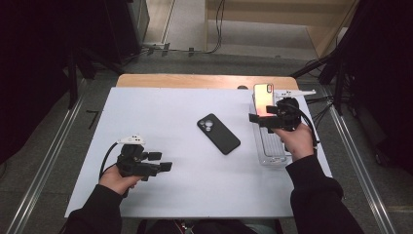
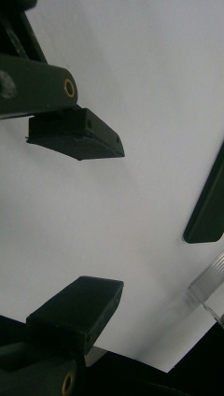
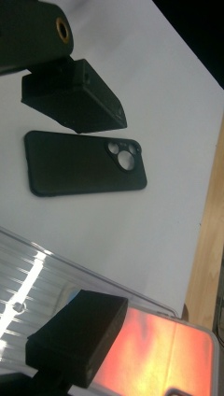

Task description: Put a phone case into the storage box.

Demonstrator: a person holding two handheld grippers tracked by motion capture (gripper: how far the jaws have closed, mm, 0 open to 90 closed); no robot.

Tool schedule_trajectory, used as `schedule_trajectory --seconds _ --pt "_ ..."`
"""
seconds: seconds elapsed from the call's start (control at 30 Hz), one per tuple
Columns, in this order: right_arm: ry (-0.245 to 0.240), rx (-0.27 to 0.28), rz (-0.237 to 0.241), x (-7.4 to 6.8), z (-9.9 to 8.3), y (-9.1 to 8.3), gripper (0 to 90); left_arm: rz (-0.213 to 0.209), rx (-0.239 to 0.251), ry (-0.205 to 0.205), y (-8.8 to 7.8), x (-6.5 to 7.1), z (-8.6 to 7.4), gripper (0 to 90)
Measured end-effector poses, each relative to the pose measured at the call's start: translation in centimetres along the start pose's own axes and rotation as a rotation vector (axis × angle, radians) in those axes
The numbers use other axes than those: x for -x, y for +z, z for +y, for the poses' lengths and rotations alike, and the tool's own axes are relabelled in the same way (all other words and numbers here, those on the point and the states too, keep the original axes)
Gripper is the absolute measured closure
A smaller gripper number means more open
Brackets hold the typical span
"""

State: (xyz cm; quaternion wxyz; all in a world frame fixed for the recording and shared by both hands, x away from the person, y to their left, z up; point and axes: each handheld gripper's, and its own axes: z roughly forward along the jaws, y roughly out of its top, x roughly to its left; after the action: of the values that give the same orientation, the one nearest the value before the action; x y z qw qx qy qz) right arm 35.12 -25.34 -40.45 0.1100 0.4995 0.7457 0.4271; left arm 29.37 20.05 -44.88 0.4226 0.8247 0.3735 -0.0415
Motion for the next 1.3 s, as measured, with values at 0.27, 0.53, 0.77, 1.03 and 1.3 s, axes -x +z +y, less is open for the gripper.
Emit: schedule_trajectory --seconds 0.27,0.53,0.77,1.03,1.3 --pt "-0.030 -0.024 0.043 -1.1 -1.3 -0.4 11.8 -0.001 0.000 0.002 0.0 0.0 0.1 30.6" --pt "-0.059 -0.032 0.107 -2.5 -2.6 -0.8 11.8 -0.002 0.004 0.003 0.0 0.2 0.1 30.7" --pt "-0.095 -0.052 0.141 -3.4 -3.6 -0.8 12.5 -0.001 0.007 0.004 -0.2 0.1 0.1 30.6" --pt "-0.108 -0.069 0.182 -4.4 -4.6 -0.7 12.5 -0.004 0.009 0.005 -0.3 0.1 0.0 30.6" --pt "-0.133 -0.080 0.205 -5.3 -5.4 -0.7 12.5 -0.007 0.013 0.008 -0.2 0.2 0.0 30.6"
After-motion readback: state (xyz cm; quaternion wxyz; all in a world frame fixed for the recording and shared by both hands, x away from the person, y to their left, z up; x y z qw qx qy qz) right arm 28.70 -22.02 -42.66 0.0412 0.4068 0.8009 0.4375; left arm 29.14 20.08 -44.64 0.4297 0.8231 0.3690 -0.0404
